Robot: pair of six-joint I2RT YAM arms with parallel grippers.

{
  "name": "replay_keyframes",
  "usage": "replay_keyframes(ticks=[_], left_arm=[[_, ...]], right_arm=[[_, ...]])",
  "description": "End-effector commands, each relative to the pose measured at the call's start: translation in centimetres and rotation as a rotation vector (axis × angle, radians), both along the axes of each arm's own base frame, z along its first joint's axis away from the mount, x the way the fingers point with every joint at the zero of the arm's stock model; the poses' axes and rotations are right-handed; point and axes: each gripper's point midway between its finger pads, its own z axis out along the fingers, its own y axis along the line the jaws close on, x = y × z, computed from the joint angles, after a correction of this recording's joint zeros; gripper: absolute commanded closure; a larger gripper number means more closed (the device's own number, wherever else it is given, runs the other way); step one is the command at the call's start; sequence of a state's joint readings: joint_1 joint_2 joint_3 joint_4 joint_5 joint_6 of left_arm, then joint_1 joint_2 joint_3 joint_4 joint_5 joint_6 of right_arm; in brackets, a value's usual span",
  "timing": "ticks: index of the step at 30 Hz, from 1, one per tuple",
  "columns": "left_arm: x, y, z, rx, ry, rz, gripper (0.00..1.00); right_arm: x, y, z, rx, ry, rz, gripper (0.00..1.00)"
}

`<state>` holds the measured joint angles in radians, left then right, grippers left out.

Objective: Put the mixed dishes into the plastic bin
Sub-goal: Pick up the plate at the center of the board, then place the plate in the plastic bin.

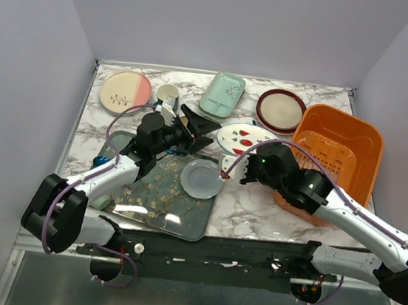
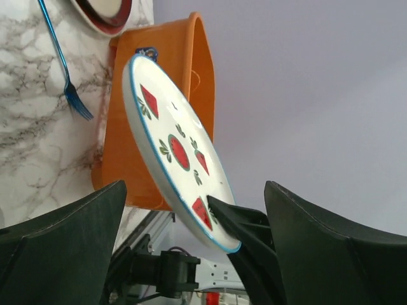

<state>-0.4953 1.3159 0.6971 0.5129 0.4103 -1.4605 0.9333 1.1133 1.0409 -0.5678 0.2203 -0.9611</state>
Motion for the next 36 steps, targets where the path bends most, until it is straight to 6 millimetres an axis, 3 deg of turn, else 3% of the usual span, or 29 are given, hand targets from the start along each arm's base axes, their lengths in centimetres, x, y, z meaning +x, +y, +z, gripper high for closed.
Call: replay_keyframes(ticks=[1,6,8,9,10,11,12,14,15,17,18,21,25,30,36], left_arm=[[-0.1,3.1,3.7,0.039,-0.236,0.053,0.01],[-0.4,6.5,5.0,0.128,-0.336,0.127,0.01],[-0.3,8.0,4.3,0.207,-0.358,0.142,0.01],[-0.7,8.4,5.1,0.228,-0.393,0.145,0.01],[-0.9,9.0,4.0,0.299,-0.389,0.136,0.01],[-0.9,9.6,3.9,0.342,-0.402,0.145,0.01],[-1.3,10.1,5.0,0.371,-0.439,0.155,0.01],[-1.5,11.5,3.6,0.509,-0.443,0.165,0.01],[-1.9,12.0,4.9,0.540,-0.482,0.180,0.01],[-2.3,13.5,4.1,0.675,-0.494,0.191,0.01],[-2.6,14.2,5.1,0.712,-0.530,0.211,0.01],[-3.5,16.5,5.0,0.865,-0.566,0.247,0.01],[-4.6,19.0,3.1,1.001,-0.580,0.301,0.01],[-5.3,19.2,1.0,0.998,-0.603,0.309,0.01],[-5.3,18.8,1.1,0.991,-0.615,0.289,0.01]], right_arm=[[1.0,-1.7,6.5,0.145,-0.134,-0.066,0.99],[0.5,-5.1,9.1,0.209,-0.144,-0.119,0.99],[0.6,-6.7,9.8,0.223,-0.162,-0.155,0.99],[0.3,-7.5,10.2,0.231,-0.175,-0.165,1.00],[0.2,-8.2,10.5,0.237,-0.187,-0.182,1.00],[0.3,-9.2,10.3,0.233,-0.190,-0.213,0.99],[0.0,-10.1,10.7,0.240,-0.206,-0.229,0.99],[0.1,-11.7,10.7,0.241,-0.221,-0.274,0.99],[0.1,-12.2,10.3,0.236,-0.219,-0.288,0.99],[-0.1,-13.7,10.2,0.240,-0.232,-0.331,0.99],[0.0,-14.0,9.4,0.229,-0.221,-0.342,1.00],[0.0,-15.4,8.6,0.213,-0.224,-0.388,1.00],[0.2,-16.8,6.8,0.180,-0.203,-0.430,0.99],[0.6,-18.1,4.6,0.134,-0.167,-0.468,0.99],[1.0,-19.1,3.2,0.107,-0.135,-0.493,0.99]])
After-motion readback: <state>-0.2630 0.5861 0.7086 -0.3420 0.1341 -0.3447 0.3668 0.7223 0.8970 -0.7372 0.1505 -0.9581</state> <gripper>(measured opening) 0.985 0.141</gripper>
